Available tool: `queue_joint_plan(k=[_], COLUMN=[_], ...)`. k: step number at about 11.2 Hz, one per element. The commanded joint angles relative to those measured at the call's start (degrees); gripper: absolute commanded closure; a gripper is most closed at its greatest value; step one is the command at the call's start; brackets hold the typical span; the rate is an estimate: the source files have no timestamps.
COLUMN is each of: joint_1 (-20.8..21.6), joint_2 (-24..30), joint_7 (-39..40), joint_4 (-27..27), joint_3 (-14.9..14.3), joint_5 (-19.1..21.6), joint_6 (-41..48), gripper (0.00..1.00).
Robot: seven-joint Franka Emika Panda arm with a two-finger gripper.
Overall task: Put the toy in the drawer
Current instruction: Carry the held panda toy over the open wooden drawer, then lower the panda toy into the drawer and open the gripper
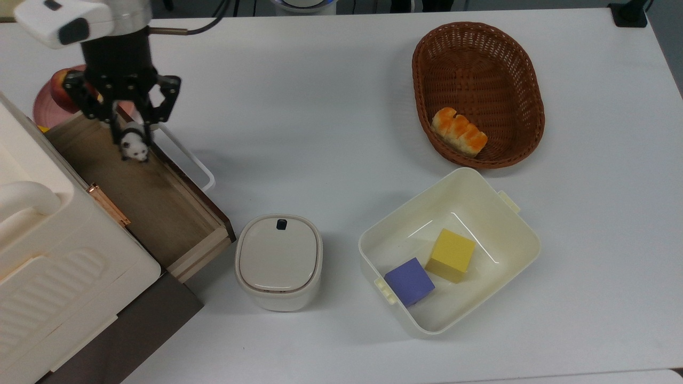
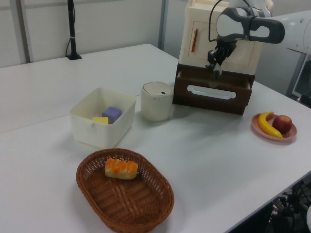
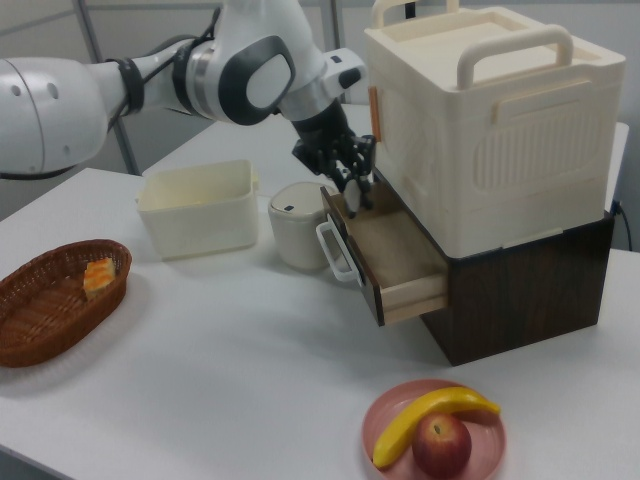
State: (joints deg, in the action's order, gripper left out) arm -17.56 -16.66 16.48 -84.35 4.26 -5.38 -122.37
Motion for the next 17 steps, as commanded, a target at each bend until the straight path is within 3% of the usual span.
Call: queue_joint_plan(k=[1,9,11,12,13,14,17], joint_1=[-0.54,-0.81,-0.81,-0.81,-0.81,-0.81,-0.81], joint_2=[-1.97,-3.21,-3.47,-3.56,-3.56,-3.56,-3.47], joint_7=[-1.36,-0.75,-0.75,-0.75,-0.83,-0.83,-0.92], joint_4=[1.56,-0.64,-0.90,-0.90,-0.99,-1.08,-1.51], joint_3=[-1.44,-1.36,-1.36,-1.36,-1.36,-1.36,-1.36], joint_5=[0.81,-0.07,-1.90,-2.52,-2.62,-2.79,-4.37], joint_6=[-3.22,-3.41,-3.41,-3.41,-3.41,-3.41,-3.32], gripper=[1.00,1.00,1.00,0.92,0.61,0.38,0.09])
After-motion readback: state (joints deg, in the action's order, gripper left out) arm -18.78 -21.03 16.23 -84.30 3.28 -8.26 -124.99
